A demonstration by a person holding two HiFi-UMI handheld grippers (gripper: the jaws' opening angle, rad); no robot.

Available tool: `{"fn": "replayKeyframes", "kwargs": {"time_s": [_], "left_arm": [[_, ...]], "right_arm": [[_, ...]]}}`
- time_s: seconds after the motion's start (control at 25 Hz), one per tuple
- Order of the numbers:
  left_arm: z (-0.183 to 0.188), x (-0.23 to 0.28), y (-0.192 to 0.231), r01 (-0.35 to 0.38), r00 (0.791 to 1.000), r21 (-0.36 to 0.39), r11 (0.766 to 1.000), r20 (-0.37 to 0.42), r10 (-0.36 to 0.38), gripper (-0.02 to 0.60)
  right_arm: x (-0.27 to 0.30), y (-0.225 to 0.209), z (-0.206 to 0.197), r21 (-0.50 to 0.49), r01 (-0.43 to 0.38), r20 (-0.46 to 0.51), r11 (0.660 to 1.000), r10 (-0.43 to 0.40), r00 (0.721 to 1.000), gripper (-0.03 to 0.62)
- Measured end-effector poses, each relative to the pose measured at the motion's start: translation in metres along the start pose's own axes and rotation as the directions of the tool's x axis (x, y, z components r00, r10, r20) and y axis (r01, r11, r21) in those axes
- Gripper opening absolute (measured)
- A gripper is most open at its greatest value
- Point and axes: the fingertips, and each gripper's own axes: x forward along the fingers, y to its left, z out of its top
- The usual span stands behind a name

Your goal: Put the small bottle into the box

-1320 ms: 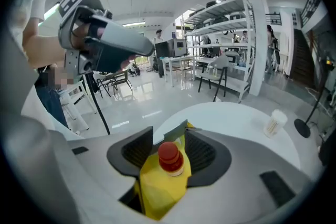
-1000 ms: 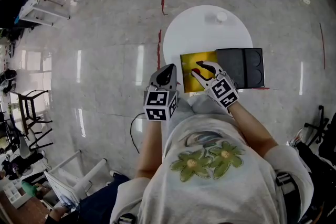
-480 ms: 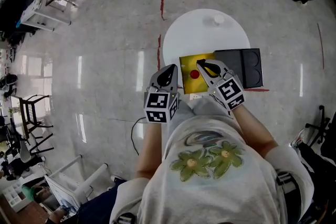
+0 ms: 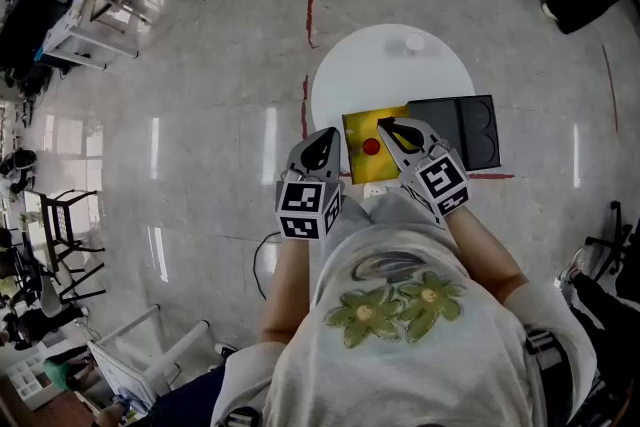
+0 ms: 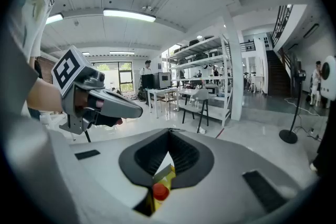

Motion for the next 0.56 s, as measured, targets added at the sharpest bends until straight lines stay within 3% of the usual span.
{"fn": "replayKeyframes", "kwargs": {"time_s": [0.56], "left_arm": [[-0.008,0.002,-0.012,0.011,1.000,0.008,1.000,0.003,-0.011,0.002]], "right_arm": [[-0.010,-0.003,-0.012,0.004,0.017,-0.003,1.000,-0.017,1.000,0.003]]}}
